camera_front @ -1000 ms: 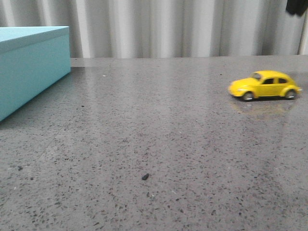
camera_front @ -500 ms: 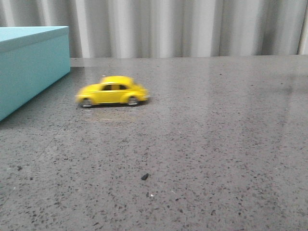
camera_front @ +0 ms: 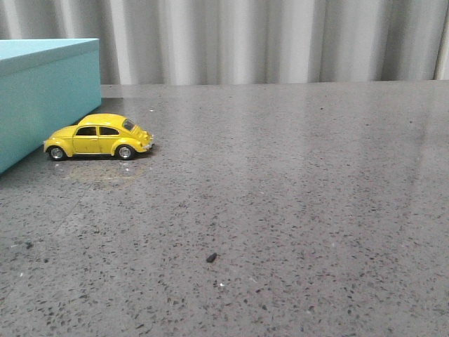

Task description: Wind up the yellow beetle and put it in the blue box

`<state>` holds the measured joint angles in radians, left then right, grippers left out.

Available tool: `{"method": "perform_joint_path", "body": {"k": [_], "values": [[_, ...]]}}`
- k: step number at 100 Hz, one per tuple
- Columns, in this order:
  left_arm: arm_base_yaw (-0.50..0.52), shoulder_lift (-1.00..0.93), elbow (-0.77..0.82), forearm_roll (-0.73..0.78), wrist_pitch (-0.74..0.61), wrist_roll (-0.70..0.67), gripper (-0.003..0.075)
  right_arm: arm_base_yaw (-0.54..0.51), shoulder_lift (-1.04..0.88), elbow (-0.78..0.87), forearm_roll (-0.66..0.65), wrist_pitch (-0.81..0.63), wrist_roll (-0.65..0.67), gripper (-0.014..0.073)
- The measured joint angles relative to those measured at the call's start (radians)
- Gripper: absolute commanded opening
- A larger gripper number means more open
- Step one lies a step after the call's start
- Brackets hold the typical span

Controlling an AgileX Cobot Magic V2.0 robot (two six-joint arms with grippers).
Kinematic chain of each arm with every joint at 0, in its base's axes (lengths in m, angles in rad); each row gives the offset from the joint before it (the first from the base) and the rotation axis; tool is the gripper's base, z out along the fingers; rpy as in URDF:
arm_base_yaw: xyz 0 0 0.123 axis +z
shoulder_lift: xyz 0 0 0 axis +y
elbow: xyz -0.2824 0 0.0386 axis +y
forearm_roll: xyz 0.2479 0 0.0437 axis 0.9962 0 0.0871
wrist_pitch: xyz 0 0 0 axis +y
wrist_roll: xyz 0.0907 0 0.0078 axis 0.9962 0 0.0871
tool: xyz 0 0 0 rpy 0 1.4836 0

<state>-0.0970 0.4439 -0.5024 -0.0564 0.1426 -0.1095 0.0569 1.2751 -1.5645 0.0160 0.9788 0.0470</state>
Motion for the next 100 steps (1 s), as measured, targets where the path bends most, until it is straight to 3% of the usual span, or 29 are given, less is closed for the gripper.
{"method": "perform_joint_path", "body": {"k": [23,30,37,50,59,85,100], "values": [[-0.131,0.207,-0.123,0.0,0.051,0.096,-0.0018,0.0,-0.149,0.206,0.0,-0.081,0.0,-0.0061],[-0.173,0.276,-0.175,0.002,0.093,0.142,0.0014,0.0,-0.192,0.269,0.0,-0.087,0.0,-0.0061],[-0.215,0.34,-0.23,0.002,0.14,0.195,0.0106,0.0,-0.23,0.327,0.0,-0.091,0.0,-0.0061],[-0.288,0.448,-0.325,0.002,0.202,0.29,0.037,0.0,-0.295,0.405,0.0,-0.092,0.0,-0.0061],[-0.324,0.51,-0.374,0.002,0.219,0.341,0.0454,0.0,-0.336,0.438,0.0,-0.1,0.0,-0.0061],[-0.369,0.641,-0.516,0.004,0.281,0.545,0.0461,0.0,-0.416,0.455,0.0,-0.113,0.0,-0.0061],[-0.37,0.71,-0.612,0.004,0.422,0.664,0.0462,0.0,-0.44,0.455,0.0,-0.113,0.0,-0.0061]]}}
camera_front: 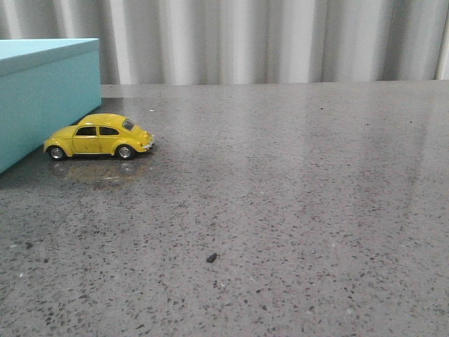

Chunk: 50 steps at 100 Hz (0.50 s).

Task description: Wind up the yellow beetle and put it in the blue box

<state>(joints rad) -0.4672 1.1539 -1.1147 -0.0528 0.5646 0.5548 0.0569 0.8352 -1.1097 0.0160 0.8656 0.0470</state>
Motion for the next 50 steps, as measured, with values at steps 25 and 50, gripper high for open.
{"method": "perform_joint_path", "body": {"k": [25,50], "values": [[0.0,0.171,-0.207,-0.027,0.349,0.104,0.0461,0.0,-0.004,0.0,0.0,-0.004,0.0,-0.0061],[0.0,0.365,-0.363,-0.036,0.574,0.162,0.0461,0.0,-0.004,0.0,0.0,-0.007,-0.001,-0.0061]]}}
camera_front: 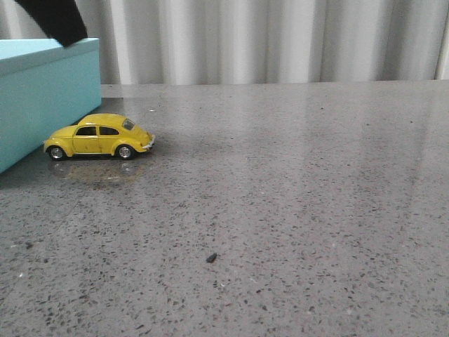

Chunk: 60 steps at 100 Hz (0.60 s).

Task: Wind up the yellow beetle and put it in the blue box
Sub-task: 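Lower the open left gripper over the beetle and close on it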

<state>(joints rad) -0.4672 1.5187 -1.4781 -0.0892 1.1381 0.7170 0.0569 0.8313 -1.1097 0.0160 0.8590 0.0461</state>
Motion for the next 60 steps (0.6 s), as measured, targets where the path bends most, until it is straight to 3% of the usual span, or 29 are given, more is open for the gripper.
{"method": "perform_joint_path", "body": {"k": [60], "values": [[0.0,0.141,-0.03,-0.001,-0.008,0.275,0.0459,0.0,0.0,0.0,0.0,-0.016,0.0,-0.0061]]}}
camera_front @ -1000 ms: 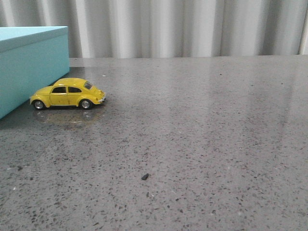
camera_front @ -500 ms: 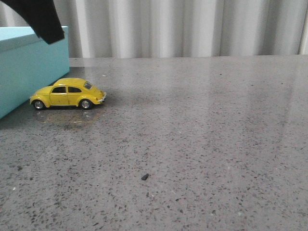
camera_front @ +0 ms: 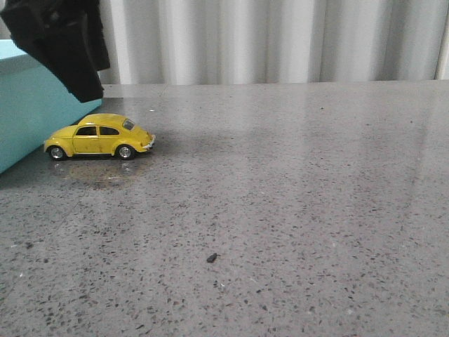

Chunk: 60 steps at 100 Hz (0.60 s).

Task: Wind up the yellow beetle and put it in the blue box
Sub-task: 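Lower the open left gripper over the beetle and close on it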

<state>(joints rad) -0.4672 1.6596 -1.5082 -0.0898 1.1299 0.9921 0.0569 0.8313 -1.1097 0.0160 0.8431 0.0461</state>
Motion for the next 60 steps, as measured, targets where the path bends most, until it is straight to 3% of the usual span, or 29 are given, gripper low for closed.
{"method": "perform_joint_path", "body": {"k": [17,60], "values": [[-0.003,0.021,-0.001,0.0,-0.002,0.073,0.0459,0.0,0.0,0.0,0.0,0.0,0.0,-0.0061],[-0.003,0.1,-0.001,0.018,-0.032,0.083,0.0459,0.0,0.0,0.0,0.0,-0.002,0.0,-0.0061]]}}
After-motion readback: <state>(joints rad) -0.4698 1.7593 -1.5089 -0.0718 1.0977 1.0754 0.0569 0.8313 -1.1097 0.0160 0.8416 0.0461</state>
